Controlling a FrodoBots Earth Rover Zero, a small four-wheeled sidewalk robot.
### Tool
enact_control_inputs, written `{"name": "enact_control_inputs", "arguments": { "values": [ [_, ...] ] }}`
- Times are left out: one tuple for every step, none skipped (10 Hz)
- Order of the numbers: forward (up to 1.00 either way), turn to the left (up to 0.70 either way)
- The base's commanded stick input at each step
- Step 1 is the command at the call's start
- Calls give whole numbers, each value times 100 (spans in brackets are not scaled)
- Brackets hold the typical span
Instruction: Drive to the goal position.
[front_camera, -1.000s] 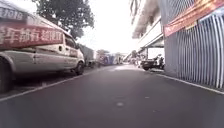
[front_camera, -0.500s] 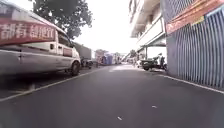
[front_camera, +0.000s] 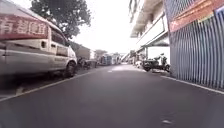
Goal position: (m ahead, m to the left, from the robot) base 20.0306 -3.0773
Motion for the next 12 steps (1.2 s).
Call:
{"name": "enact_control_inputs", "arguments": {
  "values": [
    [70,0],
    [70,0],
    [70,0],
    [70,0],
    [70,0],
    [70,0],
    [70,0],
    [70,0],
    [70,0],
    [70,0],
    [70,0],
    [70,0]
  ]
}}
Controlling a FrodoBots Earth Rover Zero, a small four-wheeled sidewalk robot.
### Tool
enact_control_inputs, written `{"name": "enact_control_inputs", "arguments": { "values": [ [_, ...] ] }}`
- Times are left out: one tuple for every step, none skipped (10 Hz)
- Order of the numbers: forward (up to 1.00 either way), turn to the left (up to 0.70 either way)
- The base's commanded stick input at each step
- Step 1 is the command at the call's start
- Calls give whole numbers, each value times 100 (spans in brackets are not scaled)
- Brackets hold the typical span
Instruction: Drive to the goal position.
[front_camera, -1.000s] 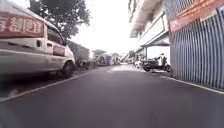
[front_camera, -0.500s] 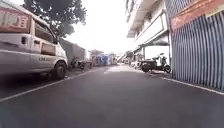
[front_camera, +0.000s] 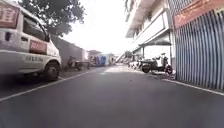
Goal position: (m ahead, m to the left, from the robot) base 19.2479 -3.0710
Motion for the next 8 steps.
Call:
{"name": "enact_control_inputs", "arguments": {
  "values": [
    [70,0],
    [70,0],
    [70,0],
    [70,0],
    [70,0],
    [70,0],
    [70,0],
    [70,0]
  ]
}}
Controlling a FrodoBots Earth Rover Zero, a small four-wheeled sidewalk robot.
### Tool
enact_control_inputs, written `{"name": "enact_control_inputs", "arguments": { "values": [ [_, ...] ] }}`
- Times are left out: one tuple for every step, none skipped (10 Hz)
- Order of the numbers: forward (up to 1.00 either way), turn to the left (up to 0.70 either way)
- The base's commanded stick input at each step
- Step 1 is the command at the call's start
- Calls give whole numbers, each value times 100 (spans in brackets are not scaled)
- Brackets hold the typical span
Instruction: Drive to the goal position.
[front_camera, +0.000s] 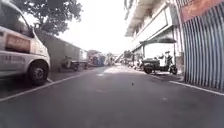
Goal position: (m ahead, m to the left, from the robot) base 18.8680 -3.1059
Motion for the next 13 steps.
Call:
{"name": "enact_control_inputs", "arguments": {
  "values": [
    [70,0],
    [70,0],
    [70,0],
    [70,0],
    [70,0],
    [70,0],
    [70,0],
    [70,0],
    [70,0],
    [70,0],
    [70,0],
    [70,0],
    [70,0]
  ]
}}
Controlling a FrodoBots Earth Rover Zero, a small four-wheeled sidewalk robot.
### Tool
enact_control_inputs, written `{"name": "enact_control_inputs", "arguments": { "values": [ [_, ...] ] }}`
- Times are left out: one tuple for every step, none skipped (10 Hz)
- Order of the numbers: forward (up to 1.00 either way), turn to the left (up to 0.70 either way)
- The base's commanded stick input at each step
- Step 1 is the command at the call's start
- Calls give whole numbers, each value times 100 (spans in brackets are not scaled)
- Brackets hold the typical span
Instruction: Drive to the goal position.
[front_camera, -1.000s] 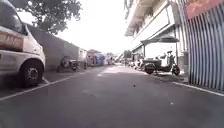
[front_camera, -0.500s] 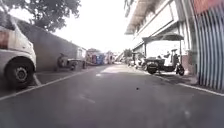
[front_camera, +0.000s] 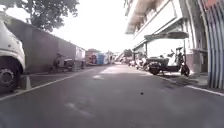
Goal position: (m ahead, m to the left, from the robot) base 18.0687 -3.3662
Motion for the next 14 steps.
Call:
{"name": "enact_control_inputs", "arguments": {
  "values": [
    [70,-1],
    [70,-7],
    [70,-11],
    [70,-5],
    [70,0],
    [70,0],
    [70,0],
    [70,0],
    [70,0],
    [70,0],
    [70,0],
    [70,0],
    [70,0],
    [70,0]
  ]
}}
